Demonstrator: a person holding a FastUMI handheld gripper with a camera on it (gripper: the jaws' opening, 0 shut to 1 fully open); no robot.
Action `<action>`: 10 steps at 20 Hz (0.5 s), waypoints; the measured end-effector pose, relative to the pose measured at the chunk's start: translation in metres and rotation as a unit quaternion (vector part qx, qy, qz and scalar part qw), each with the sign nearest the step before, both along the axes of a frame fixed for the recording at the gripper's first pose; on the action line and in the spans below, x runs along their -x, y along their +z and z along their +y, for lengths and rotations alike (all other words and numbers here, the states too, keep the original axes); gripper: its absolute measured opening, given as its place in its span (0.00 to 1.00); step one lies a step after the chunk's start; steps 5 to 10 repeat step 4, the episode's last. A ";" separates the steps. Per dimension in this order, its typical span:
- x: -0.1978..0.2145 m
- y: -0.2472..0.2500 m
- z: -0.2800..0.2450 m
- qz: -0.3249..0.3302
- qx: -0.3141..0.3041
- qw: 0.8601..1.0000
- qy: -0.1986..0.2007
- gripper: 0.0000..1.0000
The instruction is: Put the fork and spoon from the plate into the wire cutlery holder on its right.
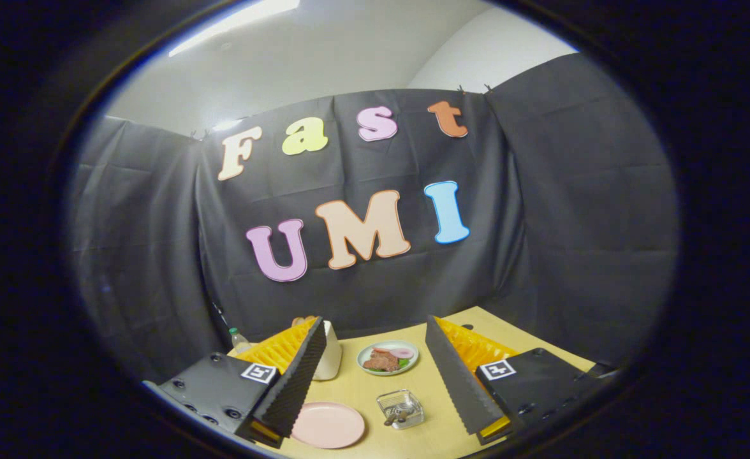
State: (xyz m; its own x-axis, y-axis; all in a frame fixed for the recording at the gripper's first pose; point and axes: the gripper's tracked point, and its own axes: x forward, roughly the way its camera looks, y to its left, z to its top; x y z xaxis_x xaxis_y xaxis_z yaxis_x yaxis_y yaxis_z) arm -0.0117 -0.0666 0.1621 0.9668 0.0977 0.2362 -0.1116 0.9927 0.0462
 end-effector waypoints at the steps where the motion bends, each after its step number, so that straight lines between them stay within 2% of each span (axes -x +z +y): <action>1: -0.001 0.003 -0.004 -0.001 0.001 1.000 0.001 0.99; 10: -0.003 0.010 -0.016 -0.009 0.003 1.000 0.008 0.99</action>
